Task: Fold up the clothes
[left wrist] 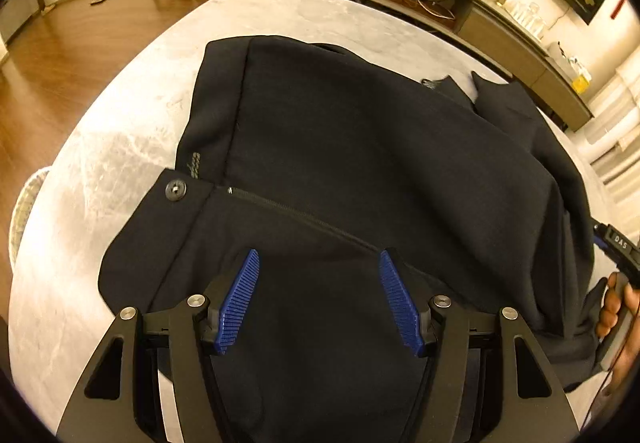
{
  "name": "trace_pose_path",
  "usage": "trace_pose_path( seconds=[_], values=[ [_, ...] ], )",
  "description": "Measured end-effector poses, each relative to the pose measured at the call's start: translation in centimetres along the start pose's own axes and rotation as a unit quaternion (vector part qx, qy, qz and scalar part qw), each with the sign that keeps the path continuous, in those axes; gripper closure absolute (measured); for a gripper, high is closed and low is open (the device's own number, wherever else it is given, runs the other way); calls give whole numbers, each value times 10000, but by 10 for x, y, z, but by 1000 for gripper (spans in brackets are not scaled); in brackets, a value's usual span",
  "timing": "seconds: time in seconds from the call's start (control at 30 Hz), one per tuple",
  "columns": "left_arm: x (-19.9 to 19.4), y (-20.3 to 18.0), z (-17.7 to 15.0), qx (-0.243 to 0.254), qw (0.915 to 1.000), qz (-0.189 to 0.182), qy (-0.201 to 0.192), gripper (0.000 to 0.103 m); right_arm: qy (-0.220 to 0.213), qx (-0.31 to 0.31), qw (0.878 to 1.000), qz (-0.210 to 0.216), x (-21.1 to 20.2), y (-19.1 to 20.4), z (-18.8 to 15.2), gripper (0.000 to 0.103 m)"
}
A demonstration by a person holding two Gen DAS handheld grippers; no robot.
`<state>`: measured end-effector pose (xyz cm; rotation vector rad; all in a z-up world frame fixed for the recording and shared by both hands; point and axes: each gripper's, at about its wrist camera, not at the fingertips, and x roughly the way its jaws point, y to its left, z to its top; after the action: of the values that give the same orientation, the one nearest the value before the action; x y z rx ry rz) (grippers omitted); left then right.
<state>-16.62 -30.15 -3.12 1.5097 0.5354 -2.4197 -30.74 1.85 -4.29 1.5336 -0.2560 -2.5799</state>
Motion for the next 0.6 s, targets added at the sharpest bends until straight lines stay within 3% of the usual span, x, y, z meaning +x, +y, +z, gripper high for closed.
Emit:
trace_pose_path(
  seconds=[0.07, 0.17, 0.27, 0.3, 0.4, 0.43, 0.5, 0.6],
  values=[
    [6, 1, 4, -39, 10000, 26, 27, 37, -25, -304, 9995, 45, 4, 12, 7, 97],
    [1, 6, 9, -127, 9999, 43, -46, 37, -466, -611, 9969, 172, -23, 26, 19, 98],
    [-6, 12, 13, -305, 9993, 24, -206, 37, -1914, -644, 9787, 381, -123, 27, 20, 99],
    [-9, 13, 14, -358, 9990, 13, -260, 37, -2378, -723, 9681, 299, -159, 27, 14, 99],
    [-13, 13, 17, -440, 9986, -58, -279, 37, -3276, -1266, 9341, -642, -251, 27, -34, 99],
    [-15, 12, 18, -450, 9986, -92, -278, 37, -3140, -1299, 9356, -957, -259, 20, -49, 99],
    [-18, 10, 17, -433, 9986, -85, -300, 37, -2397, -1194, 9515, -1511, -248, -13, -79, 98],
    [-23, 5, 16, -406, 9986, -72, -332, 37, -1406, -361, 9729, -1802, -209, -85, -107, 93]
  ],
)
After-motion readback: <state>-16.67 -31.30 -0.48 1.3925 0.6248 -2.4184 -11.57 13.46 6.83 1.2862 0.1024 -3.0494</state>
